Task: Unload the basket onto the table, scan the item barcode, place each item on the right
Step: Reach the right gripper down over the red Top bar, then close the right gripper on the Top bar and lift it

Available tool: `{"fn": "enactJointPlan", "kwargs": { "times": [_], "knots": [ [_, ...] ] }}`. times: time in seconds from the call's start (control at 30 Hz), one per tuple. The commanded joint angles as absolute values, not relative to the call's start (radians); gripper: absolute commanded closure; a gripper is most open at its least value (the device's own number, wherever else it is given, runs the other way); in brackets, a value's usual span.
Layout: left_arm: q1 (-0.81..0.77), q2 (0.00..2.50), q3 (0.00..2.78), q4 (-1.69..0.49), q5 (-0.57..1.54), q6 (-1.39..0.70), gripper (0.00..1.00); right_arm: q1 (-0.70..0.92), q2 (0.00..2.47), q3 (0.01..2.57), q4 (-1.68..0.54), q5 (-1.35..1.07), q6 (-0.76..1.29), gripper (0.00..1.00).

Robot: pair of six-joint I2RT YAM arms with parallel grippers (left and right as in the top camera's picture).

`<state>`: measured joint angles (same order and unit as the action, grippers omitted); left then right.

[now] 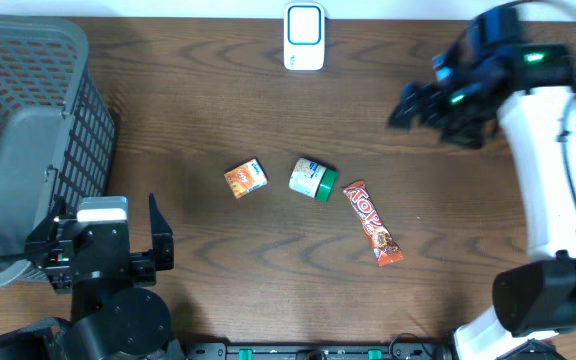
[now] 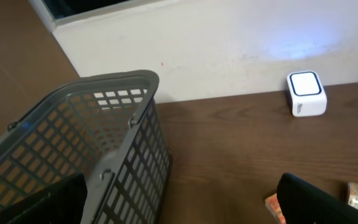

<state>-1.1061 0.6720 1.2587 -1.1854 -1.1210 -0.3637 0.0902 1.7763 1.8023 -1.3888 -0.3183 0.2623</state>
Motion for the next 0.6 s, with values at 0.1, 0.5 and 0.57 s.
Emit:
{"fn": "enactJointPlan", "kwargs": {
  "times": [0.1,0.5,0.57],
  "knots": [
    [-1.103,0.669,1.261,-1.189,-1.126,-0.372,0.02,0.263,1.785,1.584,-1.306,-0.242,0.226,0.01],
    [-1.103,0.669,1.261,-1.189,-1.126,-0.372,0.02,0.404,1.784,1.271,-1.159,-0.105,0.299,0.01],
    [-1.103,0.669,1.261,-1.189,-1.126,-0.372,0.02,0.404,1.784,1.238,-1.132,-0.105,0.299,0.01]
  ]
}}
